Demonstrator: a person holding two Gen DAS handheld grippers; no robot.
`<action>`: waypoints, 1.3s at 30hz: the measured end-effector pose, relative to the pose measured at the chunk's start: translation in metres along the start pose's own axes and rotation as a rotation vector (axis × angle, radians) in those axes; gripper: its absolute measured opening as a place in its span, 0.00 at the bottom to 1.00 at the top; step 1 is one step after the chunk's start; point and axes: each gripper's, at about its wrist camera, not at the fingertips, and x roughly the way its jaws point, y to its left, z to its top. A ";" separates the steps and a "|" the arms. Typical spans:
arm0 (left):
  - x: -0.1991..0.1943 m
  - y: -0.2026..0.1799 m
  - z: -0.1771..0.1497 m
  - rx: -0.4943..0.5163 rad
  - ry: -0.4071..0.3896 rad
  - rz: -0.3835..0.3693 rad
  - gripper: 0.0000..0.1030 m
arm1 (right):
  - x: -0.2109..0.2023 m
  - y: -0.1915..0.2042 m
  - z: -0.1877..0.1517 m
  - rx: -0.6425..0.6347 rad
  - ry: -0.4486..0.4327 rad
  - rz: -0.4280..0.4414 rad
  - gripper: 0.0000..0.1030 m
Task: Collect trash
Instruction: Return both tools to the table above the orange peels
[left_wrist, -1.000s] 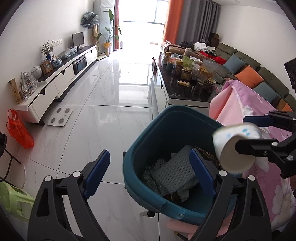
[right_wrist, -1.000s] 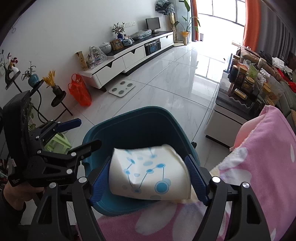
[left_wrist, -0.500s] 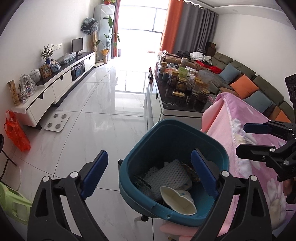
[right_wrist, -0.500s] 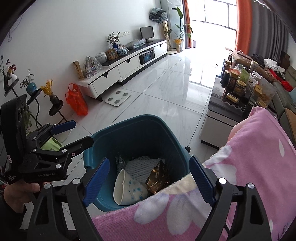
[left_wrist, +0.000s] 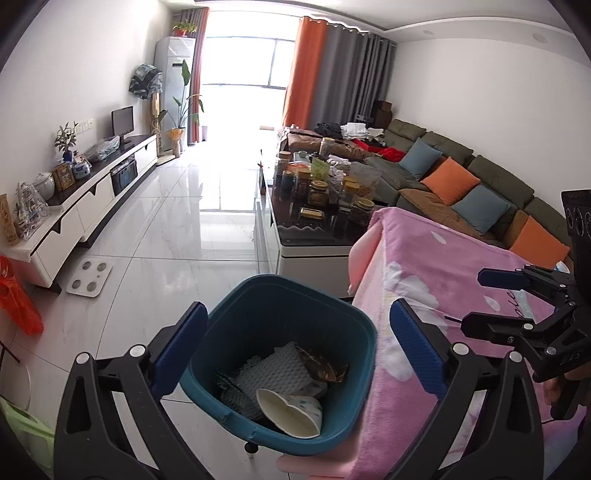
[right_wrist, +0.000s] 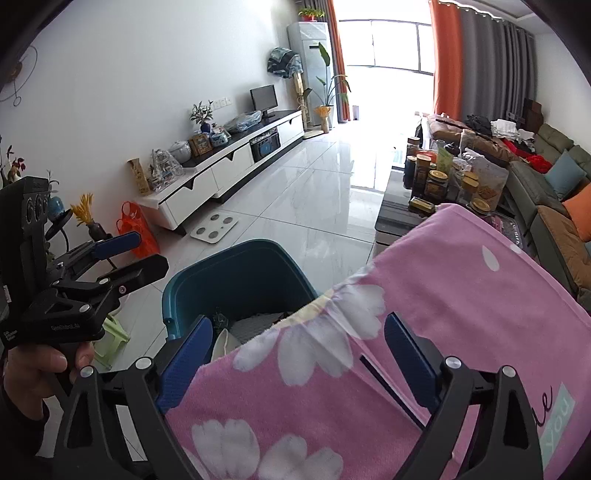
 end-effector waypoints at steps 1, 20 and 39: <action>-0.002 -0.006 0.001 0.009 -0.005 -0.008 0.94 | -0.005 -0.004 -0.004 0.011 -0.008 -0.005 0.90; -0.018 -0.138 0.001 0.177 -0.007 -0.187 0.94 | -0.090 -0.075 -0.088 0.205 -0.112 -0.154 0.93; -0.026 -0.234 -0.035 0.321 0.010 -0.363 0.94 | -0.173 -0.113 -0.184 0.385 -0.205 -0.368 0.93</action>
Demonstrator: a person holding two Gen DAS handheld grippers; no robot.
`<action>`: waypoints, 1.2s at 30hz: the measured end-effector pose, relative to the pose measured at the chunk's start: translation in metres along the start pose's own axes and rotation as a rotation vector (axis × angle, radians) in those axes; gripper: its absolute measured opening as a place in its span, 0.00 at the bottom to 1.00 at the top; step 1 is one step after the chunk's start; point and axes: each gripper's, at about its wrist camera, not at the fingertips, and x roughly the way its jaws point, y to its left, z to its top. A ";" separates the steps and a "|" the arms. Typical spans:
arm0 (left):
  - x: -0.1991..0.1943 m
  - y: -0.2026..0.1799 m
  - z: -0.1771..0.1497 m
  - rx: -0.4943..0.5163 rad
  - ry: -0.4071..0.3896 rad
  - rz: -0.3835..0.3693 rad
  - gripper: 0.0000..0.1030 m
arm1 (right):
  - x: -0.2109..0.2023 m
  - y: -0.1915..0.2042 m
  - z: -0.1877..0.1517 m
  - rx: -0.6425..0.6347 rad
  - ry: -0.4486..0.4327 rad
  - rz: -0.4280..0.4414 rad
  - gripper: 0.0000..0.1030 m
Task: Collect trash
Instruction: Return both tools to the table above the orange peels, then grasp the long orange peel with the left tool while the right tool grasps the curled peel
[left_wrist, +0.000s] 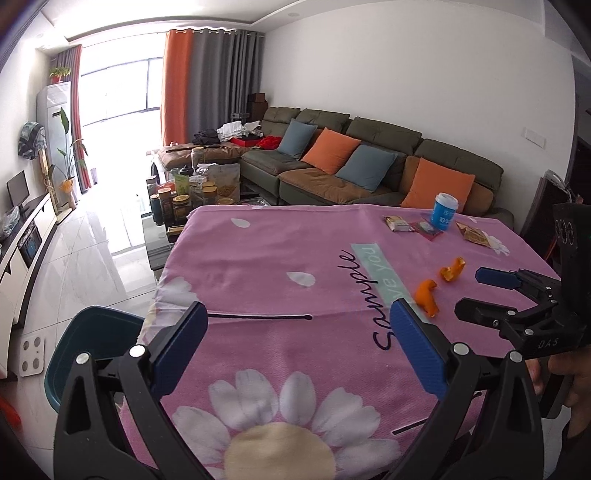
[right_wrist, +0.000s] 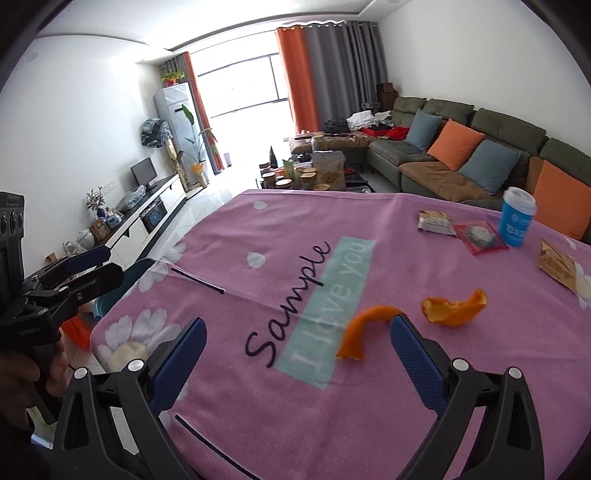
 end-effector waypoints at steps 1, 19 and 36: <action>0.001 -0.005 -0.001 0.006 0.000 -0.011 0.94 | -0.005 -0.006 -0.004 0.011 -0.006 -0.022 0.93; 0.044 -0.092 -0.012 0.139 0.037 -0.183 0.94 | -0.038 -0.075 -0.041 0.157 -0.010 -0.216 0.93; 0.115 -0.133 -0.002 0.210 0.132 -0.257 0.94 | 0.023 -0.106 -0.005 0.131 0.084 -0.214 0.93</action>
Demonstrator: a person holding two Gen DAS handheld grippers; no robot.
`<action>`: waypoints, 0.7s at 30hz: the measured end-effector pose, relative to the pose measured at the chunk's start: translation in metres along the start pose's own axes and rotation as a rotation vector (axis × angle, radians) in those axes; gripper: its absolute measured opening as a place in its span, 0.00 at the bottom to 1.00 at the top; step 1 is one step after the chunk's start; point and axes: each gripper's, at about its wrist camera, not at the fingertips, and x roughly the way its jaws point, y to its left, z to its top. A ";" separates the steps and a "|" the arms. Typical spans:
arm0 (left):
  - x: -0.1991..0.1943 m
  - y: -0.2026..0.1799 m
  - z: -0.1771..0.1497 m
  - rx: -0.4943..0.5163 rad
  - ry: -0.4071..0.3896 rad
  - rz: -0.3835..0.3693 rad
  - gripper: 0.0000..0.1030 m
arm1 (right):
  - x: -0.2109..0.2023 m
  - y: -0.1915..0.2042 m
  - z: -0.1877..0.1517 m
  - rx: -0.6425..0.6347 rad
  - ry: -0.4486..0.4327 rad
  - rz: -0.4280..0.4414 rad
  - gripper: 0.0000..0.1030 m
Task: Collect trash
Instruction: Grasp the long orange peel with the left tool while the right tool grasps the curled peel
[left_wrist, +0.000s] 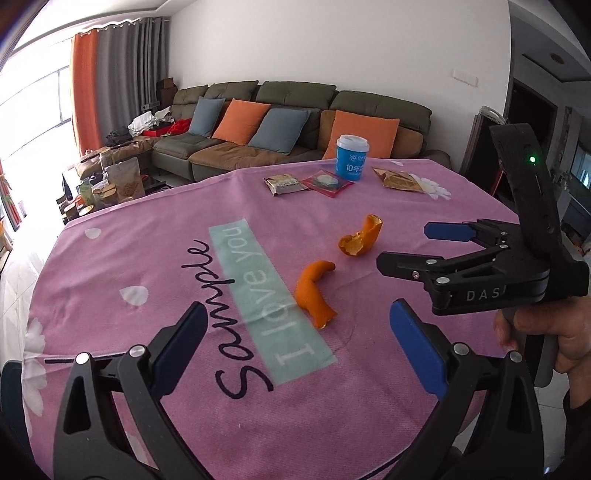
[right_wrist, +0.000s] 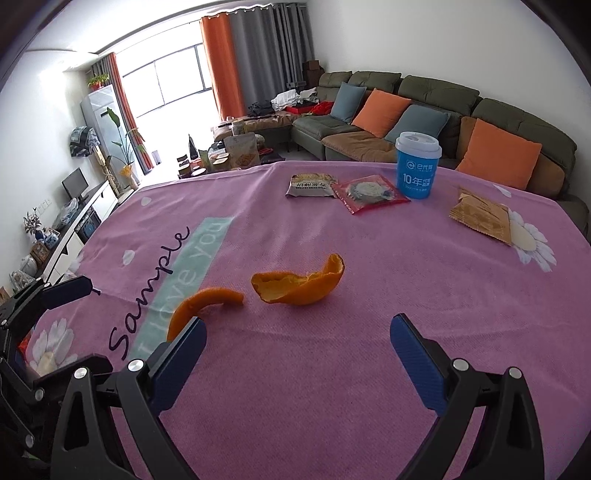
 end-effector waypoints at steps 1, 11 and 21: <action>0.005 0.000 0.002 0.001 0.007 -0.007 0.94 | 0.004 -0.001 0.003 0.000 0.004 0.005 0.93; 0.039 0.003 0.009 -0.007 0.058 -0.031 0.94 | 0.036 -0.005 0.025 -0.029 0.070 -0.005 0.91; 0.054 0.012 0.011 -0.024 0.079 -0.019 0.94 | 0.058 -0.008 0.026 -0.055 0.137 0.006 0.52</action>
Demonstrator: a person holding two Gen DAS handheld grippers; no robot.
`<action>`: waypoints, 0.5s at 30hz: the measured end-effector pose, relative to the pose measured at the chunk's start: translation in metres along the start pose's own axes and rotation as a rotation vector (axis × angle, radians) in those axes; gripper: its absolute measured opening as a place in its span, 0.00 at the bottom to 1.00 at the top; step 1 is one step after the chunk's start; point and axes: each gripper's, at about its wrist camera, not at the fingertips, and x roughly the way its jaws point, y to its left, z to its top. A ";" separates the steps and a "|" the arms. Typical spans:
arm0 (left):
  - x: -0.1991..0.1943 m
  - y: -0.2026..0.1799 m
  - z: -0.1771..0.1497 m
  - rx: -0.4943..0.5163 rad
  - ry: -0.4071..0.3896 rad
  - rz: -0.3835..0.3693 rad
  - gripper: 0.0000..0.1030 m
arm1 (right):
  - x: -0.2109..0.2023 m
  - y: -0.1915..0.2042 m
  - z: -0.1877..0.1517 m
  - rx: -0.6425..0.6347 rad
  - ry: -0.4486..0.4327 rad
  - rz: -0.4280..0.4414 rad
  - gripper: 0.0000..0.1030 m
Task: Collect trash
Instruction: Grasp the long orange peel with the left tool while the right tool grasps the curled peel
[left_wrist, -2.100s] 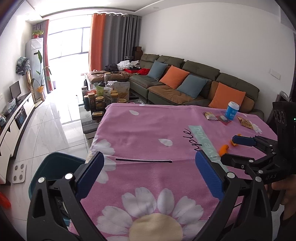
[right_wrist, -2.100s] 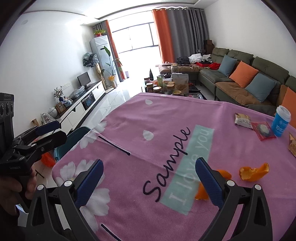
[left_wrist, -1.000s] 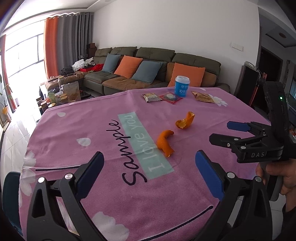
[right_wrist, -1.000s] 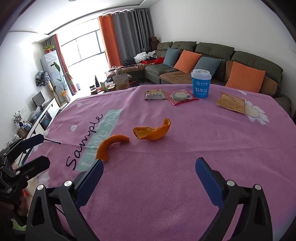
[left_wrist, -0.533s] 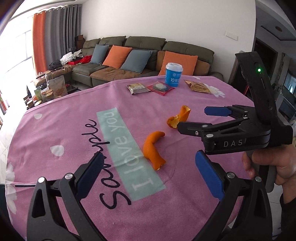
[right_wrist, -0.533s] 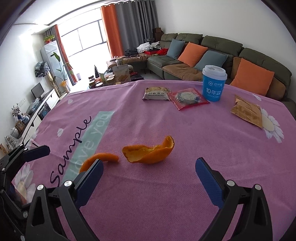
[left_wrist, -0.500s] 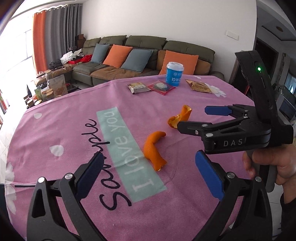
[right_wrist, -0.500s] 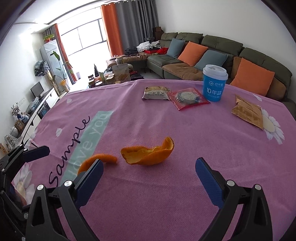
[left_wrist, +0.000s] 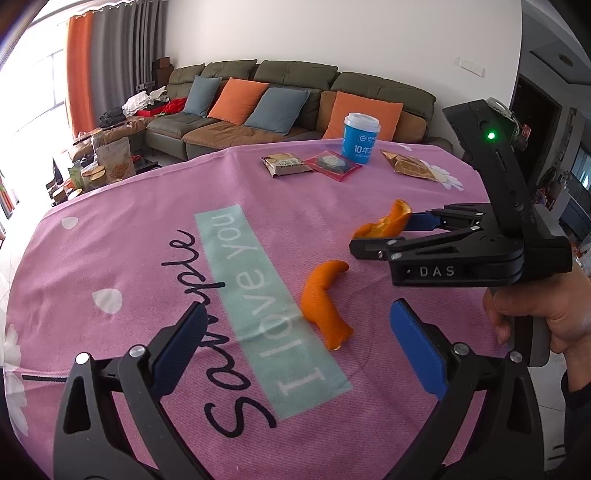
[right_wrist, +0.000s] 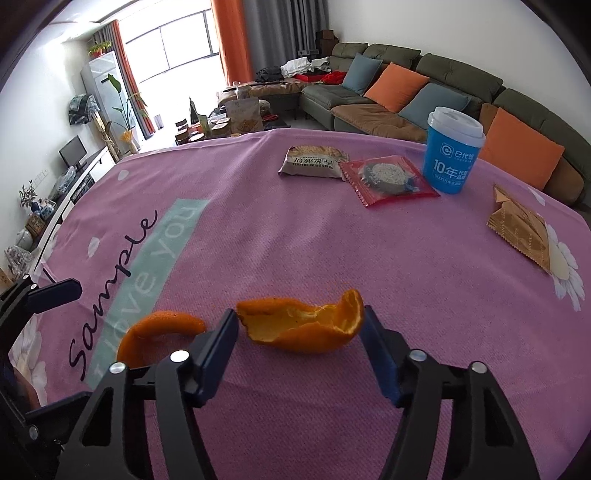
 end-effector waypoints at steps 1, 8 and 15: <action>0.002 -0.001 0.001 -0.002 0.002 -0.002 0.94 | -0.001 -0.001 0.000 0.005 0.001 0.005 0.51; 0.013 -0.007 0.008 0.015 0.019 -0.013 0.94 | -0.008 -0.009 -0.004 0.026 -0.034 0.033 0.28; 0.035 -0.012 0.016 -0.002 0.079 -0.064 0.84 | -0.022 -0.021 -0.012 0.072 -0.063 0.052 0.07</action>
